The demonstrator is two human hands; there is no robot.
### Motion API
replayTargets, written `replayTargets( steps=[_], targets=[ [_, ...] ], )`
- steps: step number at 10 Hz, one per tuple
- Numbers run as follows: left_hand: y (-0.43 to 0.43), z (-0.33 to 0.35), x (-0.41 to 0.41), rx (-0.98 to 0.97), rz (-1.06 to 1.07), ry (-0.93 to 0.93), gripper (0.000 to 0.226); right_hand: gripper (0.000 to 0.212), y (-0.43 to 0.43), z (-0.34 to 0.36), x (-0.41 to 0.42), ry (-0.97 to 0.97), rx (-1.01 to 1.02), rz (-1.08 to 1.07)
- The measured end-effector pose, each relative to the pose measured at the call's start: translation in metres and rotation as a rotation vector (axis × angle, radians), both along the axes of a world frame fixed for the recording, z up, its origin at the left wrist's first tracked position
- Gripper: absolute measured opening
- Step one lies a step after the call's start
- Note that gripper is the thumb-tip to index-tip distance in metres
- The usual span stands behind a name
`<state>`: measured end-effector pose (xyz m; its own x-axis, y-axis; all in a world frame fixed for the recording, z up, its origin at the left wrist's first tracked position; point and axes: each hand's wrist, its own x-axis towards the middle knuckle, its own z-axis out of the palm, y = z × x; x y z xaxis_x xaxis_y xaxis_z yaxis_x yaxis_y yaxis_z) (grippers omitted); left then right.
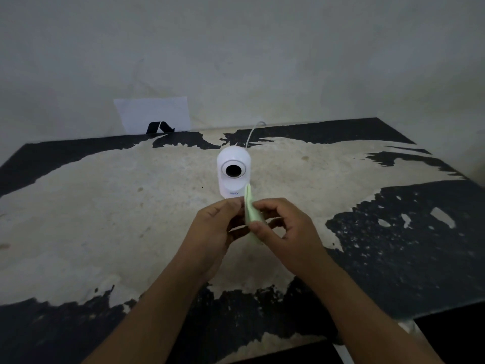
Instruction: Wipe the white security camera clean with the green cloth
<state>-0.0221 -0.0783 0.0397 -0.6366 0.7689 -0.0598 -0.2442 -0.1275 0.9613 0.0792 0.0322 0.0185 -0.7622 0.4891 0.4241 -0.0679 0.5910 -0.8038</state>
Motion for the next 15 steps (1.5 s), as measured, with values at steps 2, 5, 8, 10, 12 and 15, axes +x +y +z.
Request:
replayTargets(
  steps=[2,5,8,10,12,15],
  targets=[
    [0.017,-0.005,0.018,-0.036,0.033,0.016,0.014,0.031,0.006,-0.005,0.020,0.016,-0.048,-0.050],
    [0.039,-0.009,0.033,-0.145,0.006,0.055,0.013,0.021,0.032,-0.004,0.041,0.091,-0.443,-0.351],
    [0.056,-0.011,0.063,-0.263,-0.319,0.091,0.010,0.014,0.103,0.021,0.044,-0.063,-0.186,-0.472],
    [0.029,-0.017,0.018,-0.526,-0.189,0.811,0.009,0.017,0.138,0.016,-0.006,-0.578,0.264,-0.113],
    [-0.013,-0.038,-0.050,-0.743,0.160,1.037,0.020,0.020,0.135,-0.002,-0.062,-0.704,0.363,-0.123],
    [-0.020,-0.056,-0.076,-0.978,0.147,1.161,0.041,0.031,0.111,-0.029,-0.053,-0.609,0.386,-0.286]
  ],
)
